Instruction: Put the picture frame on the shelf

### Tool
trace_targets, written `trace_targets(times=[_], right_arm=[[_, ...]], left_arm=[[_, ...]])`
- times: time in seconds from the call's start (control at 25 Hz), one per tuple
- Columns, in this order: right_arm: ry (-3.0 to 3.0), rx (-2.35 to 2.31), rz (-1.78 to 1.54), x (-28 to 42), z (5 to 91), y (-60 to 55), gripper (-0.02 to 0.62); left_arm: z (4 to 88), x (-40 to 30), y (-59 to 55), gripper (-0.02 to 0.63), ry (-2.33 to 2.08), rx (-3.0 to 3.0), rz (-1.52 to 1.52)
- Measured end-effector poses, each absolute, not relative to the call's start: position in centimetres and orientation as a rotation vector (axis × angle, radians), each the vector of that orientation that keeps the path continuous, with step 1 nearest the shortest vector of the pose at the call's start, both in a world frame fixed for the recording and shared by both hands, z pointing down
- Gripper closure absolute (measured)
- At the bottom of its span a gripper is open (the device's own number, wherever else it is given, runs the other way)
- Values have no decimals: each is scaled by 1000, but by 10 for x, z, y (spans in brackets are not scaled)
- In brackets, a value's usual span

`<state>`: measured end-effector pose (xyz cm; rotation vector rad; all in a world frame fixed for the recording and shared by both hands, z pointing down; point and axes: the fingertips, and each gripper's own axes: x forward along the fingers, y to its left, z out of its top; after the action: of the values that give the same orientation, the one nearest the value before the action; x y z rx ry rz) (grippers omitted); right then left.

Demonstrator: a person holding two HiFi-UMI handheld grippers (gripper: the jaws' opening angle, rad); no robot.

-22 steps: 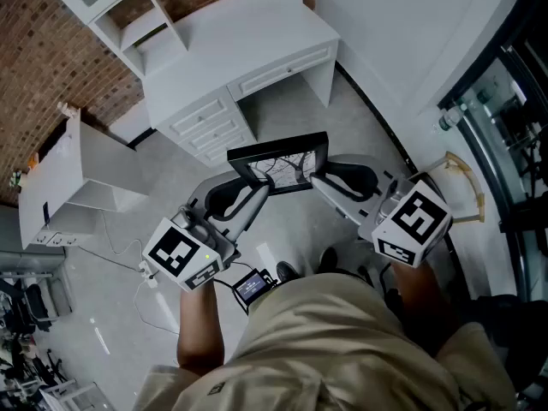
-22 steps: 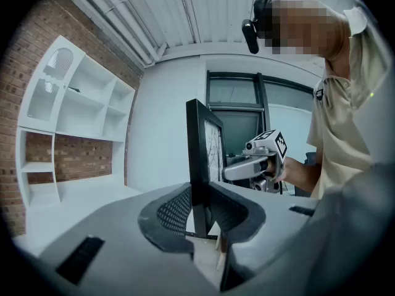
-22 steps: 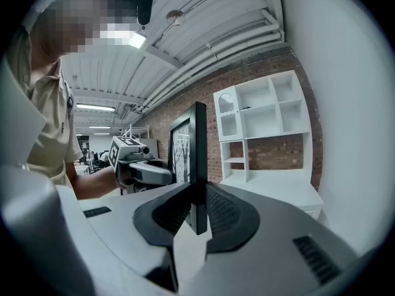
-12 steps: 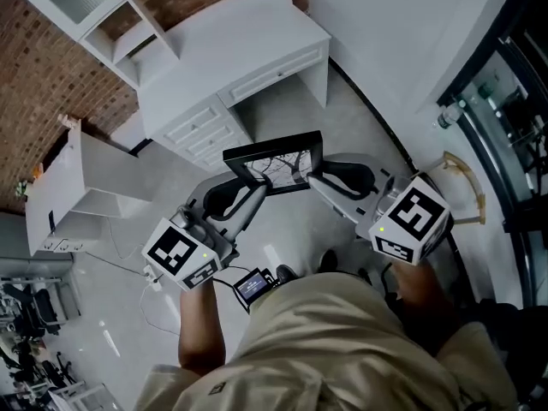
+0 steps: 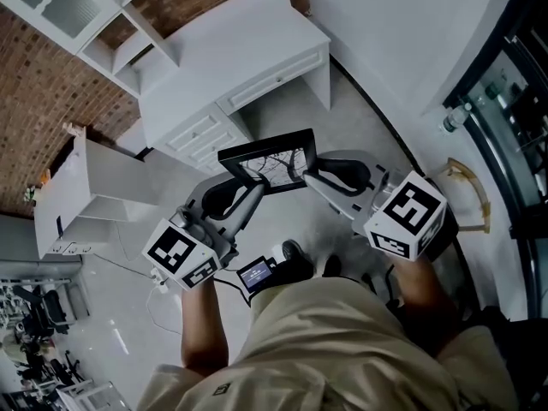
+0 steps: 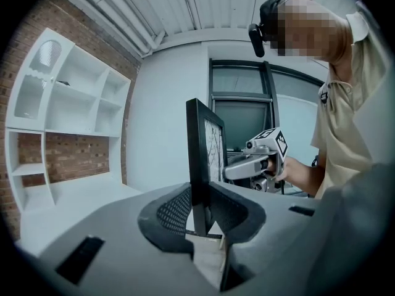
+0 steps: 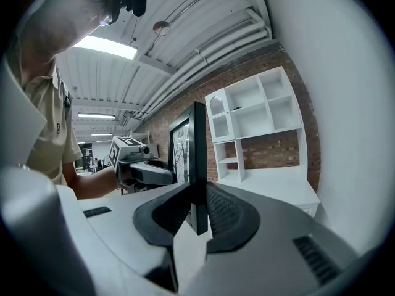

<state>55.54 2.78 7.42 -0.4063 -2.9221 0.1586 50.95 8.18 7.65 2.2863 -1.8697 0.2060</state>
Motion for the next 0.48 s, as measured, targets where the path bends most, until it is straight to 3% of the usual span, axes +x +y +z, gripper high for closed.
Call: trace_targets(times=[0.48], right_arm=[[-2870,-318,112,451,84,-21,525]], left_arm=[[90,403,30,523,-1834,2337,138]])
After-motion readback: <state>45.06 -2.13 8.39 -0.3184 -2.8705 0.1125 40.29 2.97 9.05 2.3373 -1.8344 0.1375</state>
